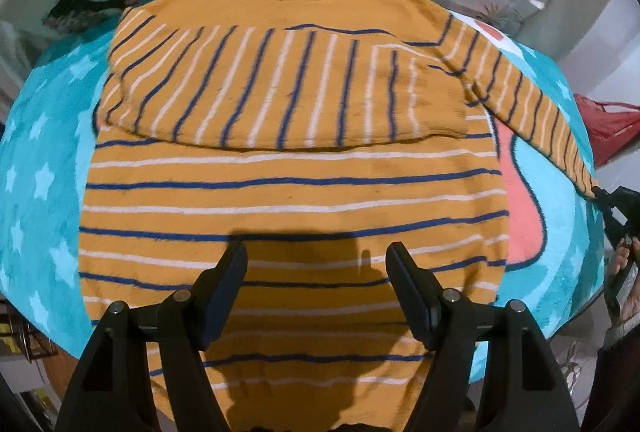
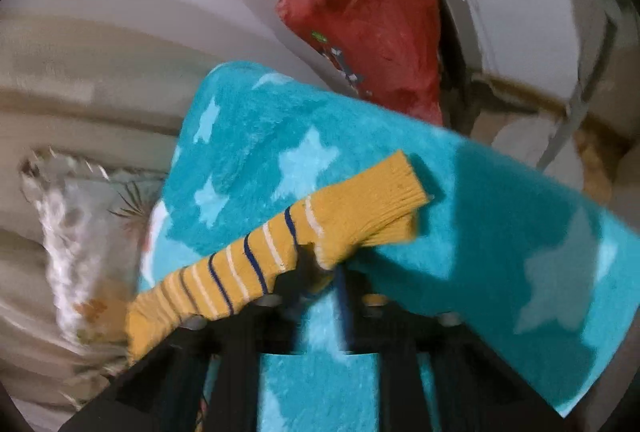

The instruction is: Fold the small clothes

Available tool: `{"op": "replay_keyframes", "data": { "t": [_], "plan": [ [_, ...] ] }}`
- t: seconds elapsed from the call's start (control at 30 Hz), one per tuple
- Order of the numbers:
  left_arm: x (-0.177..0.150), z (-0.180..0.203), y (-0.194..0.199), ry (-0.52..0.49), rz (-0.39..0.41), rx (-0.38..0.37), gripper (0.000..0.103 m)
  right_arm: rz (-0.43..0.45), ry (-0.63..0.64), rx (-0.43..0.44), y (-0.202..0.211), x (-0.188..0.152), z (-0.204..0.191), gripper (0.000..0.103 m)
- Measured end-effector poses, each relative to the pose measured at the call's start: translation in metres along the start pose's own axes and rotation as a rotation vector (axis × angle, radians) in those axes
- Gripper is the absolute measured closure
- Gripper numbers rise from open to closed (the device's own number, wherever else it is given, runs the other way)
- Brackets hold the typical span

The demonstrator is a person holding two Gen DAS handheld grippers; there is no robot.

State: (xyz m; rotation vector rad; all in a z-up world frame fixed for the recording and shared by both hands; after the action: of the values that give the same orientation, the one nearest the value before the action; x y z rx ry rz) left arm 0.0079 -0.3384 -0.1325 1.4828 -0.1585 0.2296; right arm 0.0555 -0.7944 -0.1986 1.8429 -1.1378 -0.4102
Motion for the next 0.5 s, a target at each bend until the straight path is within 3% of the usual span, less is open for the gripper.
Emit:
{"op": "replay_keyframes", "data": {
  "t": [0.13,0.23,0.37,0.5],
  "plan": [
    [-0.005,-0.028,0.002,0.053,0.006,0.000,0.032,0.060,0.186,-0.048,0.015,0.001,-0.050,0.095],
    [-0.007,-0.053,0.005,0.101,0.012,-0.008,0.032,0.096,0.358,-0.029,0.029,-0.013,-0.113,0.095],
    [-0.006,-0.089,0.011,0.154,0.035,-0.019,0.032,0.083,0.562,0.068,0.036,-0.061,-0.209,0.095],
    [-0.006,-0.135,0.017,0.202,0.058,-0.013,0.032,0.008,0.730,0.175,0.023,-0.138,-0.298,0.095]
  ]
}}
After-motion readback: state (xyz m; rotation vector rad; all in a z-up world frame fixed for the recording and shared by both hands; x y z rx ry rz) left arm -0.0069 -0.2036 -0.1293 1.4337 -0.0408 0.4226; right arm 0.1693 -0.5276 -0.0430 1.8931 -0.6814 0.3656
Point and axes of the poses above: each gripper's, at about its wrist camera, not at the fingertips, and y roughly against the way its jaws point, z to its right, x to its top, the point moved 8 cm from there along -y, roughly the way its jaws point, and after that the axes turned 3 degrees about -z, right-handed, at the moved point
